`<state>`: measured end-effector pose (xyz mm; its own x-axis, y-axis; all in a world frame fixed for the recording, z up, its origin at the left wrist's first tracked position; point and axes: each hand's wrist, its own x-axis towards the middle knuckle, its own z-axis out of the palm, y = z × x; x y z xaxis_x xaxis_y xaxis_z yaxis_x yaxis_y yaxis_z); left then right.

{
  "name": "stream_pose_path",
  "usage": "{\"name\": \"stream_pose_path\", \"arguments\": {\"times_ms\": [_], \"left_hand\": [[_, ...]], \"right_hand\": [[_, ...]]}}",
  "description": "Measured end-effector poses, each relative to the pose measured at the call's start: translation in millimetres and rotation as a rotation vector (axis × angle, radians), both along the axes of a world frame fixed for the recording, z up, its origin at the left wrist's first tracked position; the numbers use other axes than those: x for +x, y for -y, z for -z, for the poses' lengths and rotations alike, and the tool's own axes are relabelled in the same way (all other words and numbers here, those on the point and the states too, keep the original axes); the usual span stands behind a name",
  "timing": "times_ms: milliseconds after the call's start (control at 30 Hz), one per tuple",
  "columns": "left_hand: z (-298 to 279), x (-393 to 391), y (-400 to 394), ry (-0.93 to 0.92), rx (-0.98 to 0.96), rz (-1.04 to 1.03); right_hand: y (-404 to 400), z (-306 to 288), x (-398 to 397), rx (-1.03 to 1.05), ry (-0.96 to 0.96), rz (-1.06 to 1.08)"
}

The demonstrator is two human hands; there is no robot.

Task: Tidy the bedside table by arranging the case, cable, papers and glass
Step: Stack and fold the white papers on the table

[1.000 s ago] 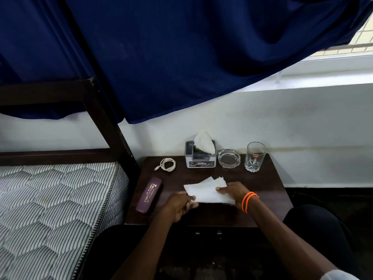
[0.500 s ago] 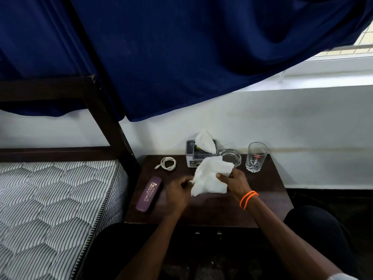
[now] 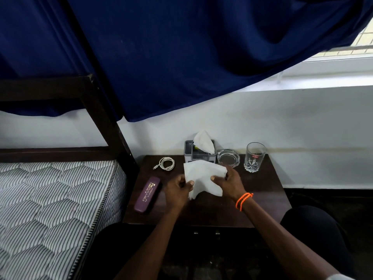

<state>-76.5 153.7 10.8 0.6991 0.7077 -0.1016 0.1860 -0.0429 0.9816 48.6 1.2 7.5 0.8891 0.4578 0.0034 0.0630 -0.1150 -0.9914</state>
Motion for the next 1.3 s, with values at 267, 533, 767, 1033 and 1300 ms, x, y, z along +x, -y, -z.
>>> {"name": "stream_pose_path", "arguments": {"times_ms": [267, 533, 767, 1033, 1300], "left_hand": [[11, 4, -1, -0.082, 0.061, 0.074], [17, 9, -1, 0.036, -0.043, 0.003], [19, 8, -1, 0.07, -0.079, -0.004], [18, 10, 0, 0.073, -0.113, 0.007], [9, 5, 2, 0.002, -0.066, -0.011]], "right_hand": [[-2, 5, -1, 0.005, -0.046, -0.06], [-6, -4, -2, 0.061, -0.059, 0.077], [-1, 1, -3, -0.012, -0.076, -0.044], [-4, 7, -2, -0.017, -0.075, -0.019], [-1, 9, -1, -0.009, -0.071, -0.027]]}}
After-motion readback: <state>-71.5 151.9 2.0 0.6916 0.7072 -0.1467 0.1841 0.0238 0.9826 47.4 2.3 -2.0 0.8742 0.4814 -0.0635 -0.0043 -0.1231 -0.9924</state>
